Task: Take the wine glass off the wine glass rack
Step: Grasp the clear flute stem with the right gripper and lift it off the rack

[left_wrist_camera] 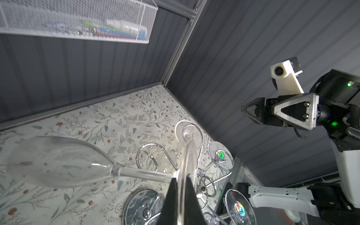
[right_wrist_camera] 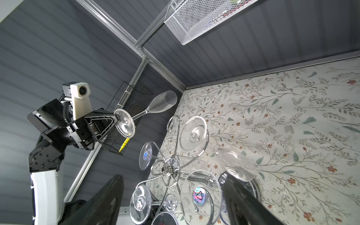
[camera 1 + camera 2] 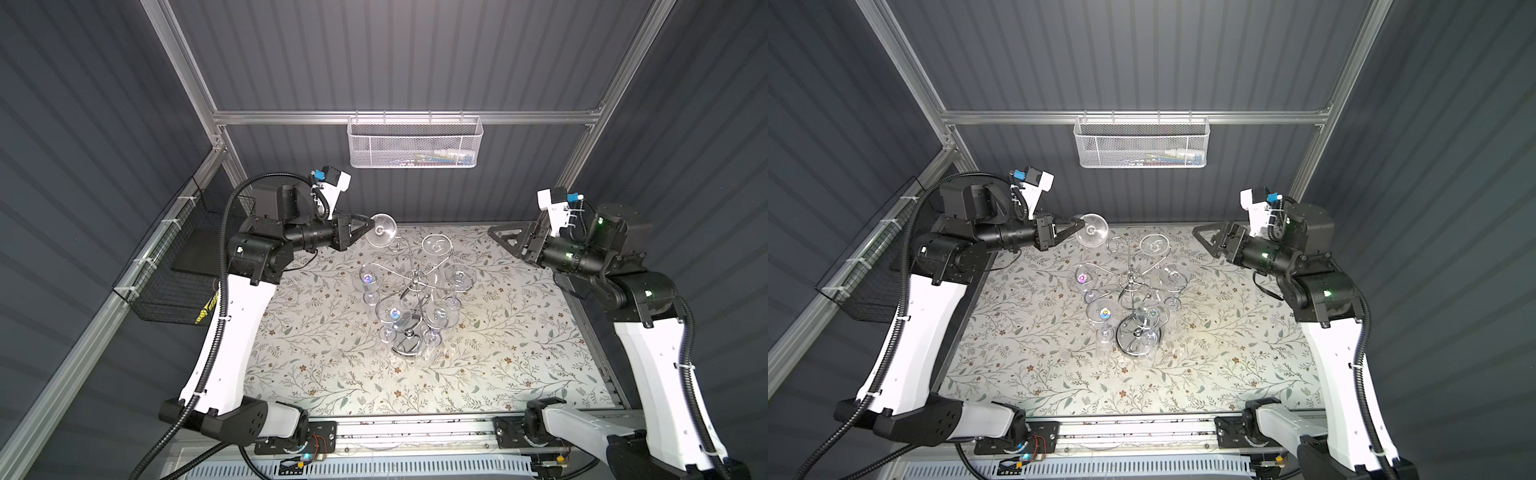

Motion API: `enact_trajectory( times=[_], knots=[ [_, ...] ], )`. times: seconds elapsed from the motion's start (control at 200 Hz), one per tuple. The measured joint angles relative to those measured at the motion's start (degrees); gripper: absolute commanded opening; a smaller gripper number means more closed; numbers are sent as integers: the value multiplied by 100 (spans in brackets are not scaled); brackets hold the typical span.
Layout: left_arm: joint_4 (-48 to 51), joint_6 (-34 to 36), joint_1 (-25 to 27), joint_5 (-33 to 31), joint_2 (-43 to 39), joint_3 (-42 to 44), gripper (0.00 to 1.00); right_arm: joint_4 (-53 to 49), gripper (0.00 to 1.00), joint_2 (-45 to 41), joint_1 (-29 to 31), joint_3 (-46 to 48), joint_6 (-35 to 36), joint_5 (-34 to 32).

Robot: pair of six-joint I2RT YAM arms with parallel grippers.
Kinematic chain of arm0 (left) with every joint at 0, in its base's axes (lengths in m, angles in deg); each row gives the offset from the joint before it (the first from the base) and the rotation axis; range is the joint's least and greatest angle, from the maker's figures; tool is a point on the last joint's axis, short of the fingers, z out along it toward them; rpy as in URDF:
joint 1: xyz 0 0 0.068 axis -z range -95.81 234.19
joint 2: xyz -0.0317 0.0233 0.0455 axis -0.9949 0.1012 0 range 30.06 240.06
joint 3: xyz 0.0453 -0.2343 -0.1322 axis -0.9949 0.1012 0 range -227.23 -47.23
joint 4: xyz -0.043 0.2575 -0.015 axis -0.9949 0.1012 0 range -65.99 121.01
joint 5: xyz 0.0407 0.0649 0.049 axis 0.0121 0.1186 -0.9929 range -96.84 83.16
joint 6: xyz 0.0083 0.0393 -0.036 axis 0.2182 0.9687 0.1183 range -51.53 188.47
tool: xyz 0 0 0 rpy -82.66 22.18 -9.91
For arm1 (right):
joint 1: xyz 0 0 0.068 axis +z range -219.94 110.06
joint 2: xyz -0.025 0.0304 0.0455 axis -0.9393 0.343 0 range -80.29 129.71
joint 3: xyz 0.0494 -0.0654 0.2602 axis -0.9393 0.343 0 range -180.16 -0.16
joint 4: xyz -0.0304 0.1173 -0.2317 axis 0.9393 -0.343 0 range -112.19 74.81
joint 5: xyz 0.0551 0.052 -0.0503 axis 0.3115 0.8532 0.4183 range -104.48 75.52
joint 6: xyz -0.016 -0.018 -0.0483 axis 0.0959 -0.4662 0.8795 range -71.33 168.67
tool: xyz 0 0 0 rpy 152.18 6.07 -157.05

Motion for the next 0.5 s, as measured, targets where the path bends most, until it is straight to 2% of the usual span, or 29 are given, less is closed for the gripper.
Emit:
enact_trajectory(
  times=[0.24,0.5],
  knots=[
    [-1902,249,144,138,-791,1421,0,955,78,728,310,-363,-754,474],
    [-2789,1370,1126,129,-708,1482,0,1700,76,1276,1099,-638,-1259,605]
  ],
)
